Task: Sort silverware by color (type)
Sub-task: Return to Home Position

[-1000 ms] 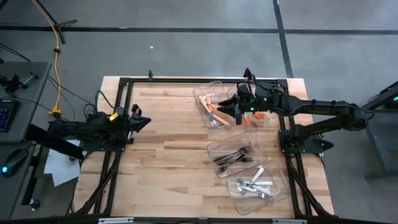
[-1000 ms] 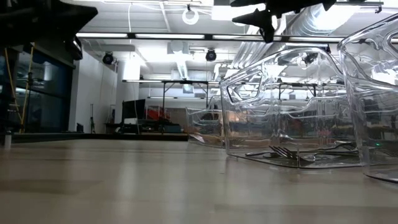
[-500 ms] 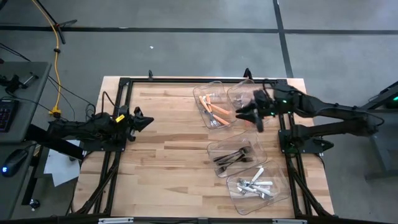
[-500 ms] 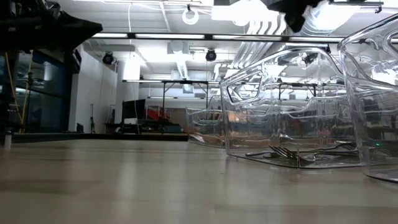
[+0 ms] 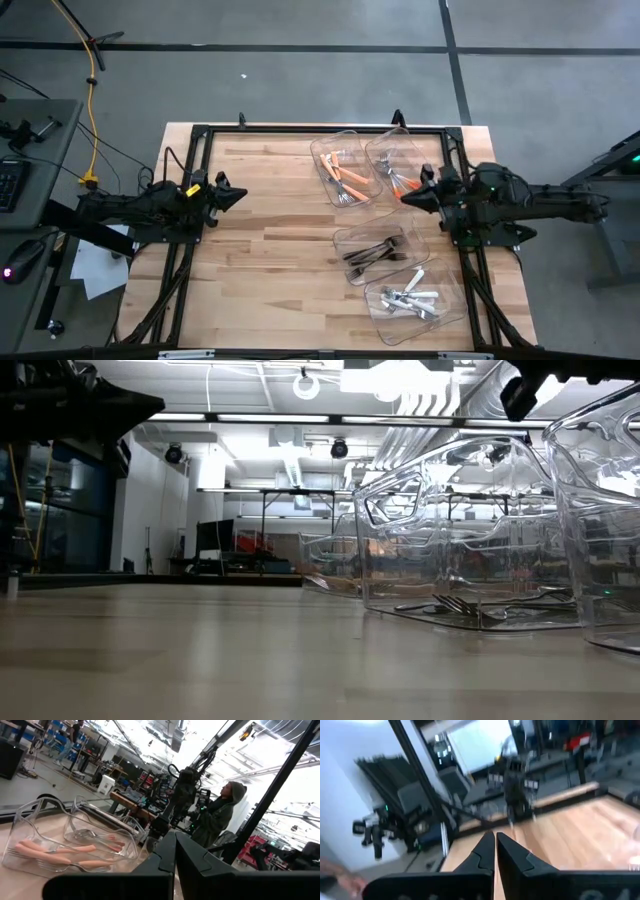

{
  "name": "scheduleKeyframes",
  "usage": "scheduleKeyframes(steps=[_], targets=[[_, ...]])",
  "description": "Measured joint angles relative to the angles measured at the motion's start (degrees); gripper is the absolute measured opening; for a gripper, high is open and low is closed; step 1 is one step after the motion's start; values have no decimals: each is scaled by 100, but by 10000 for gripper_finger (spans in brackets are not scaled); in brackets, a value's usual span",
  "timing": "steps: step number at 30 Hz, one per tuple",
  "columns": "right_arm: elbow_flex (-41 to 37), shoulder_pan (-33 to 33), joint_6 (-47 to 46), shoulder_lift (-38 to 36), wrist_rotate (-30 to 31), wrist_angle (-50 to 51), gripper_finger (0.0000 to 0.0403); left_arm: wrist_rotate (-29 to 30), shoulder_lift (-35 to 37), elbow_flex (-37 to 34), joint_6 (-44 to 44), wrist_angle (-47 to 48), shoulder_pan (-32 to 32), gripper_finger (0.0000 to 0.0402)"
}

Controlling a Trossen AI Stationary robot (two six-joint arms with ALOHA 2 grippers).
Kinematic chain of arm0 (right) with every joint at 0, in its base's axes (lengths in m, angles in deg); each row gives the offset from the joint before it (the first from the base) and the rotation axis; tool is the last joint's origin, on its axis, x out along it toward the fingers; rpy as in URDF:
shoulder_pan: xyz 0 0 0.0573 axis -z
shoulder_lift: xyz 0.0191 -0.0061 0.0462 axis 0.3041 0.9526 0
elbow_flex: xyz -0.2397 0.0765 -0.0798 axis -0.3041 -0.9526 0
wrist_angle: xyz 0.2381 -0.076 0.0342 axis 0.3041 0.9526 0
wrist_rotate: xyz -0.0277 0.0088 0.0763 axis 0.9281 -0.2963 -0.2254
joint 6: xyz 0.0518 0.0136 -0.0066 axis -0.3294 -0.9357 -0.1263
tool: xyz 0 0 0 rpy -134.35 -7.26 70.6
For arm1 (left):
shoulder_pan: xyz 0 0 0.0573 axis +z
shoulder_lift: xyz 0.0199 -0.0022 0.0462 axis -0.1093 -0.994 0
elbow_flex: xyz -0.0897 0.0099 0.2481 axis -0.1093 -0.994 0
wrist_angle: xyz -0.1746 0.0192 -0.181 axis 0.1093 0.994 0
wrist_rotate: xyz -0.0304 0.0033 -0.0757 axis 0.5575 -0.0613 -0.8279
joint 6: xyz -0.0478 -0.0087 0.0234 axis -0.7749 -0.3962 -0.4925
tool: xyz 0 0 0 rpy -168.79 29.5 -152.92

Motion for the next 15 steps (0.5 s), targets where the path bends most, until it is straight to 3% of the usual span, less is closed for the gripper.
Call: scheduleKeyframes(steps=[15], targets=[[0,333,908,-671,93,-400,0,-2,0,0,0,-2,1,1]])
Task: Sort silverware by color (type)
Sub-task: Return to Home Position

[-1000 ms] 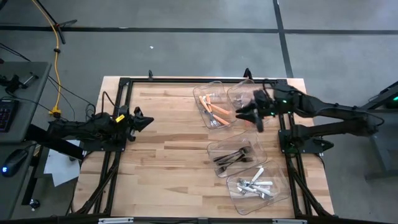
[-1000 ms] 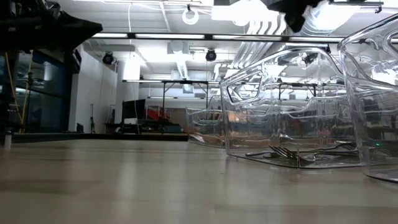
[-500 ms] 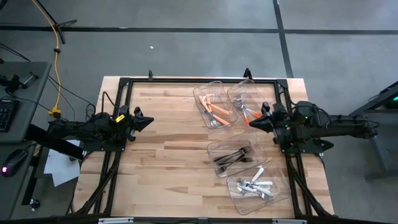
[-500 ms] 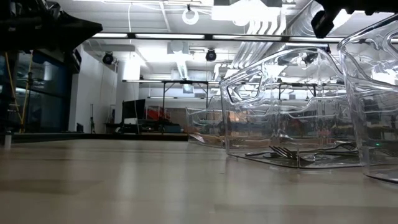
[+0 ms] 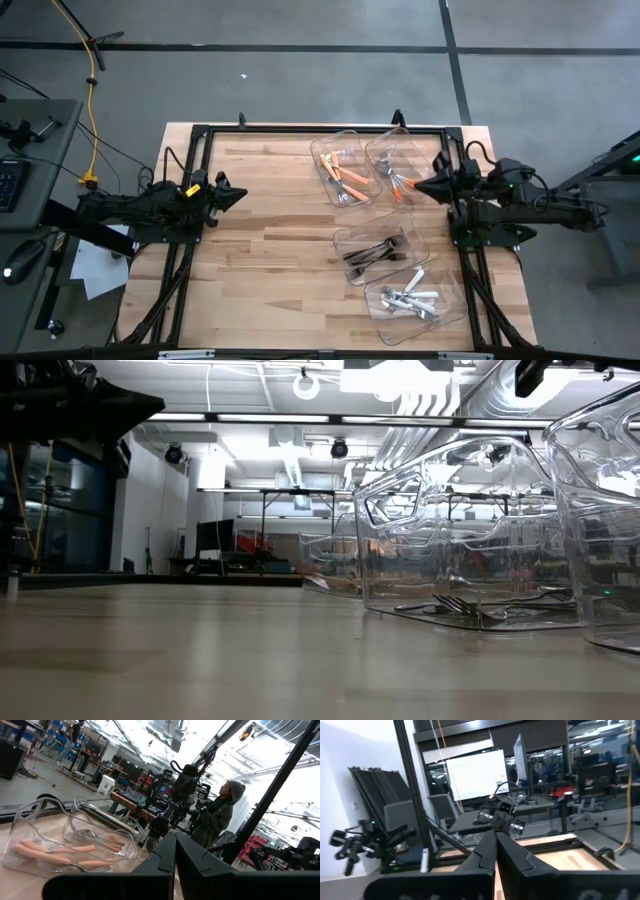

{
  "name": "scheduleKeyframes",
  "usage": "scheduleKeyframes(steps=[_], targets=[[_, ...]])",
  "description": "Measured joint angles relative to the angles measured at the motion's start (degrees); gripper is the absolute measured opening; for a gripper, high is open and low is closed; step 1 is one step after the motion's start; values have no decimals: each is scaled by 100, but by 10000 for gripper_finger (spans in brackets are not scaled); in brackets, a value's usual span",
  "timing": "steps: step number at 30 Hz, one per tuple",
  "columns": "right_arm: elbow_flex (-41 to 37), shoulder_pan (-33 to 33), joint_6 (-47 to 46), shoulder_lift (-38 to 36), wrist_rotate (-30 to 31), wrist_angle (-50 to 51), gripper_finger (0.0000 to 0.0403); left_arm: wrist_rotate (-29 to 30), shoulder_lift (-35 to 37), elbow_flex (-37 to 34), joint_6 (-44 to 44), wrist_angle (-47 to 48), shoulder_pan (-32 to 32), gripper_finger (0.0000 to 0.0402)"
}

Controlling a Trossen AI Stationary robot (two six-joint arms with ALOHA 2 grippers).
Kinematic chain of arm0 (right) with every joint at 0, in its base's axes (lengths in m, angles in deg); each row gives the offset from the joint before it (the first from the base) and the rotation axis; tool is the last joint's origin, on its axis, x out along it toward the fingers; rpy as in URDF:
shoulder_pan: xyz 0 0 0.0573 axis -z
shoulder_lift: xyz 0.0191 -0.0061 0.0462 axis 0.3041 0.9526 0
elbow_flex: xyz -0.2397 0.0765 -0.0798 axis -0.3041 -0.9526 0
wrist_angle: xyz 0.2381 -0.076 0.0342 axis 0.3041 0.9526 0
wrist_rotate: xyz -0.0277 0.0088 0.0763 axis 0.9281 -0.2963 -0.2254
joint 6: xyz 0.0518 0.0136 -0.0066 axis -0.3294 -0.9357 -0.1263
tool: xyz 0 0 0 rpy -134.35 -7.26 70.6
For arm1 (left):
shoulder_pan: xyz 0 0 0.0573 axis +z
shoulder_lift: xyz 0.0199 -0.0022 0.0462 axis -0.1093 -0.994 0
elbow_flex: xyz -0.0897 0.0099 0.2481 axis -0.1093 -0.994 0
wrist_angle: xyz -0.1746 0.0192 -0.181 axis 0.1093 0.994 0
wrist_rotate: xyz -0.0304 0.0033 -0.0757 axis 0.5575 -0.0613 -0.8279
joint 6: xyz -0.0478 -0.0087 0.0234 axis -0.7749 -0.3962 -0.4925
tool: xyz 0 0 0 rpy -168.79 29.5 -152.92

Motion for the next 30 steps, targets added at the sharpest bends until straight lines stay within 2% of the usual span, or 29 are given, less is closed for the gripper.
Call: scheduleKeyframes(steps=[9,17,25,30], targets=[[0,116,161,-6,-87,9,0,1,0,0,-1,0,-1,1],[-7,-108,386,-6,-180,167,0,0,0,2,0,0,-1,1],[-1150,-654,-35,-2,133,-1414,0,0,0,4,0,0,-1,1],[-1432,-844,-102,-6,268,-1365,0,0,0,4,0,0,-1,1]])
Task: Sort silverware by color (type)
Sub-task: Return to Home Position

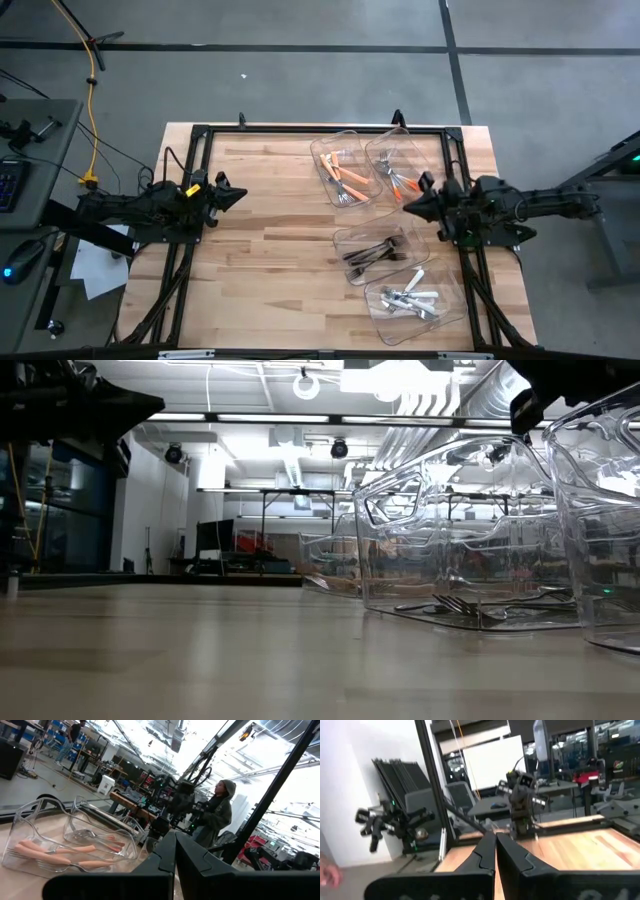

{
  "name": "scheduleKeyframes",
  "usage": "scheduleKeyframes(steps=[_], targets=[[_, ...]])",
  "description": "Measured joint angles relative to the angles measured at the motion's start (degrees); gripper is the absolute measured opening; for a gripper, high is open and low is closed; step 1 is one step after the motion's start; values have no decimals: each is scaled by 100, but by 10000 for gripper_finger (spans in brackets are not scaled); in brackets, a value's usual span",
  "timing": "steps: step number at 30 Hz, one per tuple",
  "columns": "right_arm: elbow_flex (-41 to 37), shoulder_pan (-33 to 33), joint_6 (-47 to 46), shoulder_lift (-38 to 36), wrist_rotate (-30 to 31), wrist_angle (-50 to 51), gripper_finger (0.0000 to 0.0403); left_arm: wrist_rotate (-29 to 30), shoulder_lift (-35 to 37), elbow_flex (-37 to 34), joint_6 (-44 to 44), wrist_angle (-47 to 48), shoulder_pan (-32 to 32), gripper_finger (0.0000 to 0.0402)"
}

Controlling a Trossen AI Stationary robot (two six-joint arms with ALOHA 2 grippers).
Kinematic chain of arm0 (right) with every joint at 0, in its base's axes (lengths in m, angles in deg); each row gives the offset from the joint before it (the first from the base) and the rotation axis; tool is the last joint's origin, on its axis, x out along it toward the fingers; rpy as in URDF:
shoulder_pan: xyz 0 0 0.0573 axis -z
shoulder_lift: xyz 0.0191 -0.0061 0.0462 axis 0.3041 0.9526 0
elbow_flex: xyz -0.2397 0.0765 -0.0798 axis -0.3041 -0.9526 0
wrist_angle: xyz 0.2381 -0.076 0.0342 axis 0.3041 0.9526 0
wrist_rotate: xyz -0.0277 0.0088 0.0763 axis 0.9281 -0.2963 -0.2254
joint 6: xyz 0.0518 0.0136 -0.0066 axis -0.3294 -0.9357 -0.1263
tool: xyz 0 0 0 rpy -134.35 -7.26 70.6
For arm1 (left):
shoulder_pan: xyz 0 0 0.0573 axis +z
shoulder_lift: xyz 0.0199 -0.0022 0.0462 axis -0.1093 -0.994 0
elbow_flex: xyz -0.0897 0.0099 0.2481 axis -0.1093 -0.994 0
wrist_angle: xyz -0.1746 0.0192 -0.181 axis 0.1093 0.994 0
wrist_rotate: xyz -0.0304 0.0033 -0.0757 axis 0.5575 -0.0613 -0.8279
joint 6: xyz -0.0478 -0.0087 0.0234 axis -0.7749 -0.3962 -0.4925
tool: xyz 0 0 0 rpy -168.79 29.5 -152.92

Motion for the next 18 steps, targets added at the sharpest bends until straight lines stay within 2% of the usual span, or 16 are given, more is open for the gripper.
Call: scheduleKeyframes(steps=[4,12,18], targets=[[0,-5,254,-29,18,384,0,0,0,0,0,0,0,1],[-2,-1,479,-442,509,1072,0,0,0,0,0,-4,0,1],[-701,-1,165,-783,647,344,0,0,0,0,0,-4,0,1]])
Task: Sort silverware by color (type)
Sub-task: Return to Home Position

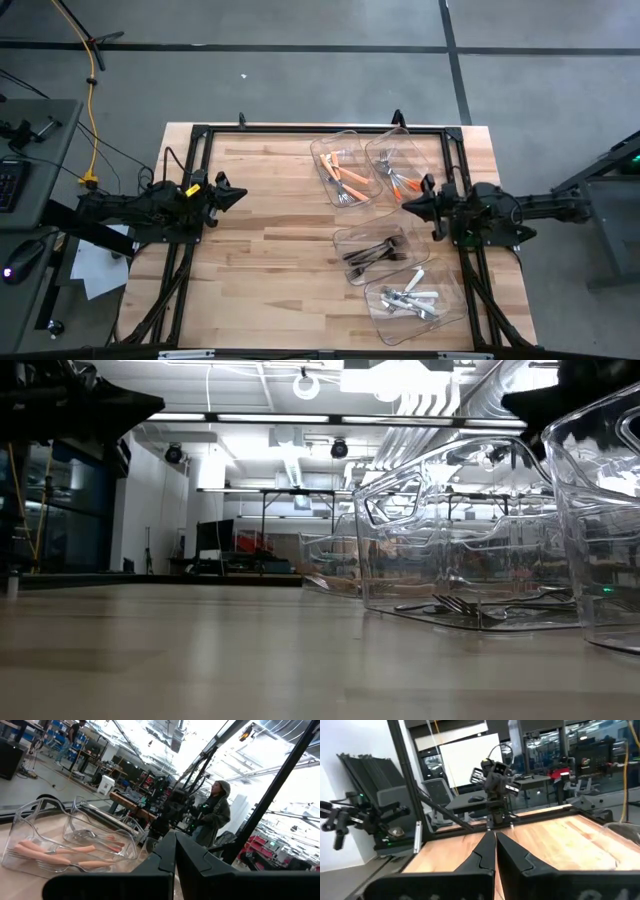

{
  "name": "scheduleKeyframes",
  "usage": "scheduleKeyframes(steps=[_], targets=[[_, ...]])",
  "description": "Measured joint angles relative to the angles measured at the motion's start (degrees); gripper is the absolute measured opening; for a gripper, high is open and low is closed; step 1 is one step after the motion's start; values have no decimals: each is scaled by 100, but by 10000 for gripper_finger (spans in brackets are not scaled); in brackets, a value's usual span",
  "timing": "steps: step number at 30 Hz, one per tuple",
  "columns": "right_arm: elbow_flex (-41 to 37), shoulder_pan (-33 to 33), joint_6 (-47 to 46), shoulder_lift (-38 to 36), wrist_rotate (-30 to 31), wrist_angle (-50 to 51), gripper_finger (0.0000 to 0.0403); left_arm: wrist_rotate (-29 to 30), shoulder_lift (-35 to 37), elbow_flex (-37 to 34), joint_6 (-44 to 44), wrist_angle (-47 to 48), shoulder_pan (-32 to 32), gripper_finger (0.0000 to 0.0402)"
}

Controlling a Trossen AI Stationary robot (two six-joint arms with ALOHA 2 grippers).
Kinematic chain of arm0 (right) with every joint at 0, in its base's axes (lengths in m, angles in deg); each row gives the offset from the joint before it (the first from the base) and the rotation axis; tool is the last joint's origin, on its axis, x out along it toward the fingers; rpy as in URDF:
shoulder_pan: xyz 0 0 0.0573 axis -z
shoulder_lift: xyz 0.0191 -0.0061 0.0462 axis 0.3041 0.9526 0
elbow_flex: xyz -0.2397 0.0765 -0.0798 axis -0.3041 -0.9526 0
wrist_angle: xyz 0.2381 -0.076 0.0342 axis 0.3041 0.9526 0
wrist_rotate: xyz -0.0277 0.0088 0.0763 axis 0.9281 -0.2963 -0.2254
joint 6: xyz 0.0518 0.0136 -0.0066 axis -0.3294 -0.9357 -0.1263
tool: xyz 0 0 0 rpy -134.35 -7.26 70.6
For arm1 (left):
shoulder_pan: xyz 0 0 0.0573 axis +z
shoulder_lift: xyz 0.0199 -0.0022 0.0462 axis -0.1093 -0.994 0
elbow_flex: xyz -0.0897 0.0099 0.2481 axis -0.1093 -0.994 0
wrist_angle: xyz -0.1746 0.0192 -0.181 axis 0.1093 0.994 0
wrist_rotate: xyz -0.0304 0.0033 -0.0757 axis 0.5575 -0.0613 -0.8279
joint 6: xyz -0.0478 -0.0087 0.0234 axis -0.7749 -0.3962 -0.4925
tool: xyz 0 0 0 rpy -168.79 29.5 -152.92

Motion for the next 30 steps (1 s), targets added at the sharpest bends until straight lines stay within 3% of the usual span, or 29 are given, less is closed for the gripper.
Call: scheduleKeyframes(steps=[5,14,20,30], targets=[[-459,13,44,-335,96,-254,0,0,-2,0,0,-4,0,1],[-456,34,573,-895,88,1380,0,0,0,0,0,-7,0,1],[-449,35,966,-856,24,1423,0,0,0,0,0,-9,0,1],[-449,35,348,-839,30,1427,0,0,-1,0,0,-9,0,1]])
